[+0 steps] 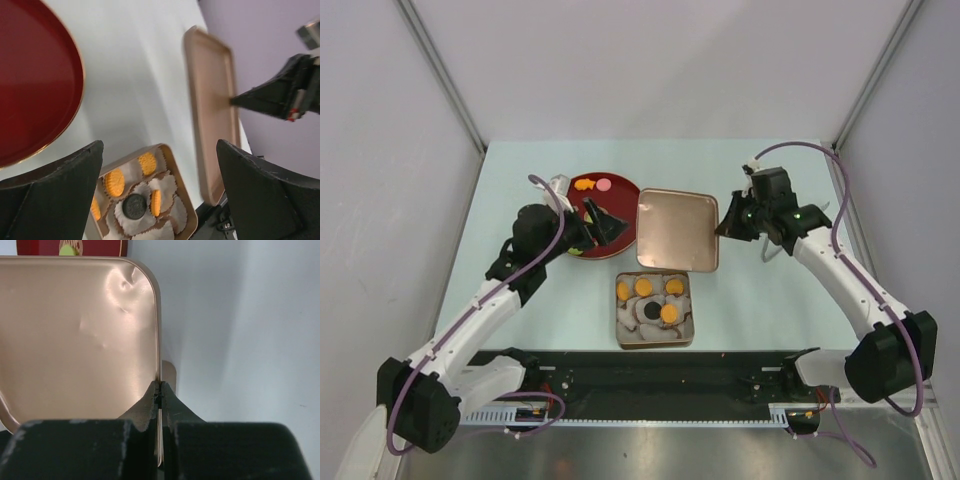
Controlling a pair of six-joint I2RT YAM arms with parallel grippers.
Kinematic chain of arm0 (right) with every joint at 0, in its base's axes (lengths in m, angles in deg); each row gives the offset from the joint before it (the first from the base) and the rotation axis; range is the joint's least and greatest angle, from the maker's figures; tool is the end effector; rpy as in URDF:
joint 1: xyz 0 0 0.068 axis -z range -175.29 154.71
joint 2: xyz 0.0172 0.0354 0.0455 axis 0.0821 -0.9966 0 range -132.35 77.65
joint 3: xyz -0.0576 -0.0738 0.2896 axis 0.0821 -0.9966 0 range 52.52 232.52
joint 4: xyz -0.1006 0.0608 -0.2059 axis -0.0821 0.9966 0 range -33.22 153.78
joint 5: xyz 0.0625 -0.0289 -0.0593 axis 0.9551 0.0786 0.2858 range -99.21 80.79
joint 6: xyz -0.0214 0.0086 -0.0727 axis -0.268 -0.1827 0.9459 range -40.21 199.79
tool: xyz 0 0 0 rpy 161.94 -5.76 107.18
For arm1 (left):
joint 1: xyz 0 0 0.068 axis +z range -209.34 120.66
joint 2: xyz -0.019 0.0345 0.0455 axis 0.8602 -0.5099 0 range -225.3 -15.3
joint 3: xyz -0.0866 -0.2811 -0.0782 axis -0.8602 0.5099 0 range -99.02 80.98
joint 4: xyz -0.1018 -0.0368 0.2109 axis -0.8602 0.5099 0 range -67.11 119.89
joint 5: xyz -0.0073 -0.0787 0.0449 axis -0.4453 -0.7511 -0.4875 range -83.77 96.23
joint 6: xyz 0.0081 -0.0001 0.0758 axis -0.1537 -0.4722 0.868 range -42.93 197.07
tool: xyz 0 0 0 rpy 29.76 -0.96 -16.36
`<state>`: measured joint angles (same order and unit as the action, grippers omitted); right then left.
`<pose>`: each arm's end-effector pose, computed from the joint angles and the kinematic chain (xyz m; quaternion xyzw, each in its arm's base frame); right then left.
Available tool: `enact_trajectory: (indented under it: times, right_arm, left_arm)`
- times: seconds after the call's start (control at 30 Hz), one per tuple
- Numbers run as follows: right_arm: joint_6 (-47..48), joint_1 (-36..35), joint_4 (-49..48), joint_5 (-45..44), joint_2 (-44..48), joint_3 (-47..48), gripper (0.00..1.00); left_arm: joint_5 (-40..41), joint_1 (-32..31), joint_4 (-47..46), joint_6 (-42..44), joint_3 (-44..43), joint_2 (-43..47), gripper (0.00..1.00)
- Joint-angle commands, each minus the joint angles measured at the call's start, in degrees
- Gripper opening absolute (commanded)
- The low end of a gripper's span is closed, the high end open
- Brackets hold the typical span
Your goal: Pack the cookies
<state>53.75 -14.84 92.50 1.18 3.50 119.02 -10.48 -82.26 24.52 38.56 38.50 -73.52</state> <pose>0.2447 0.0992 0.3346 0.0160 0.9151 0.2294 0.3311 0.1958 -0.1029 0.3234 -0.0229 0.8015 -0.3999 0.4440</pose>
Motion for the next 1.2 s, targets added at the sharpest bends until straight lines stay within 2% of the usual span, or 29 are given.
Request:
enact_trajectory:
  times: [0.0, 0.37, 0.47, 0.57, 0.63, 0.67, 0.83, 0.87, 0.93, 0.97, 1.1, 1.13, 1.17]
  right_arm:
    - [-1.0, -4.3, -0.5, 0.6, -0.6, 3.1, 0.0]
    - [-2.6, -10.2, -1.7, -0.6, -0.8, 3.8, 0.0]
    - [-2.9, -10.6, -1.9, -0.4, -0.4, 4.3, 0.0]
    - [-2.9, -11.4, -1.4, -0.6, 0.1, 5.0, 0.0]
    - [-2.7, -11.8, -1.0, -1.2, 0.4, 5.2, 0.0]
    - [-2.7, -12.0, -0.8, -1.4, 0.5, 5.3, 0.0]
    - [-2.5, -12.2, -0.7, -1.7, 1.5, 5.7, 0.0]
    - [-2.4, -12.2, -0.7, -1.7, 1.6, 5.7, 0.0]
    - [-2.3, -12.2, -1.1, -1.8, 2.2, 5.7, 0.09]
    - [-2.3, -12.2, -1.3, -1.8, 2.4, 5.7, 0.13]
    - [-2.3, -12.1, -2.2, -3.2, 4.2, 5.7, 0.27]
    - [-2.3, -12.0, -2.4, -3.9, 4.5, 5.7, 0.38]
    - [-2.2, -12.0, -2.4, -4.1, 5.3, 5.8, 0.44]
  left_arm:
    - [-2.8, -1.0, -9.1, 0.0, -1.4, 0.7, 1.0]
    - [-3.2, -2.8, -11.2, 0.1, -0.1, -0.8, 0.98]
    - [-3.7, -2.8, -11.0, 0.2, -0.1, -1.5, 0.88]
    - [-4.5, -3.0, -12.3, 0.0, 0.6, -1.8, 0.7]
    - [-5.3, -3.0, -12.9, -0.2, 0.6, -2.3, 0.63]
    - [-5.6, -3.0, -13.1, -0.2, 0.6, -2.5, 0.55]
    - [-7.5, -3.2, -14.5, -0.6, 0.9, -3.0, 0.42]
    - [-7.7, -3.2, -14.6, -0.6, 0.9, -3.0, 0.37]
    - [-7.8, -3.2, -14.7, -0.5, 0.9, -2.9, 0.31]
    - [-7.7, -3.2, -14.8, -0.5, 0.9, -2.9, 0.22]
    - [-7.6, -3.2, -14.5, -0.5, 0.4, -3.0, 0.0]
    - [-7.5, -3.2, -14.2, -0.4, 0.1, -2.9, 0.0]
    - [-7.5, -3.2, -14.2, -0.4, 0.0, -3.0, 0.0]
